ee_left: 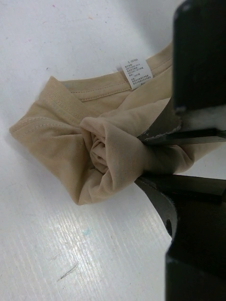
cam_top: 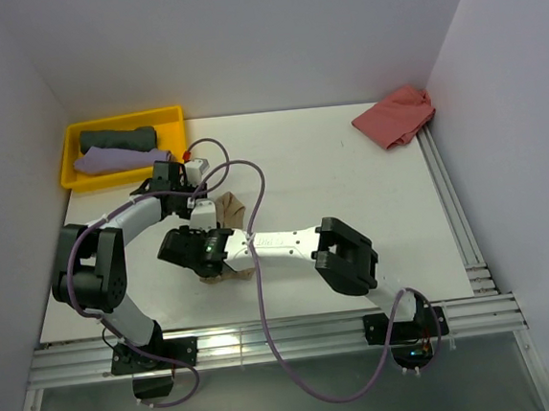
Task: Roll the t-shirts
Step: Roll the tshirt
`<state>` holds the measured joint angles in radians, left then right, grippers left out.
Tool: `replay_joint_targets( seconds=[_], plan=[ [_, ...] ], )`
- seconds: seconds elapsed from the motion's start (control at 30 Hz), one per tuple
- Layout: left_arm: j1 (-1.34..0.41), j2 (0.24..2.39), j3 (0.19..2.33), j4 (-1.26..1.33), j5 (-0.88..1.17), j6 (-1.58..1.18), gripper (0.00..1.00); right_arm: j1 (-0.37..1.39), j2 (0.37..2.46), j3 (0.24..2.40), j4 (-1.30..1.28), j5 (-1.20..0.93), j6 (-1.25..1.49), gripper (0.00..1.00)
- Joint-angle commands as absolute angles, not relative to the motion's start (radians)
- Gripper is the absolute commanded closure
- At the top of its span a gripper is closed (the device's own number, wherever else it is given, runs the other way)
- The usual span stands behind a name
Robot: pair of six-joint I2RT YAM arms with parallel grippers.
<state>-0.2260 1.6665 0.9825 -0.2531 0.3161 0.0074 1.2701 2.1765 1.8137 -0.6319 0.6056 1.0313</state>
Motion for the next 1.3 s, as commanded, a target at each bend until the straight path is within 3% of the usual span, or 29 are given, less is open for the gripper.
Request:
replay_joint_targets(
  seconds=[0.0, 0.27, 0.63, 0.83, 1.27],
  plan=[
    [-0.23, 1.69, 1.005, -0.276, 0.285, 0.025, 0.74, 1.281, 2.183, 1.864, -0.629, 0.649, 1.017, 0.44],
    [-0.23, 1.692, 1.005, -0.278, 0.288, 0.026, 0.73, 1.279, 2.25, 1.913, -0.65, 0.632, 1.012, 0.44],
    [-0.23, 1.689, 1.006, -0.278, 0.288, 0.029, 0.69, 1.275, 2.335, 1.991, -0.908, 0.698, 1.126, 0.44],
    [-0.23, 1.683, 1.006, -0.276, 0.291, 0.032, 0.54, 1.272, 2.35, 1.986, -0.965, 0.712, 1.146, 0.43],
    [-0.23, 1.655, 1.015, -0.273, 0.287, 0.037, 0.3, 1.262, 2.428, 2.039, -1.043, 0.672, 1.124, 0.41]
  ],
)
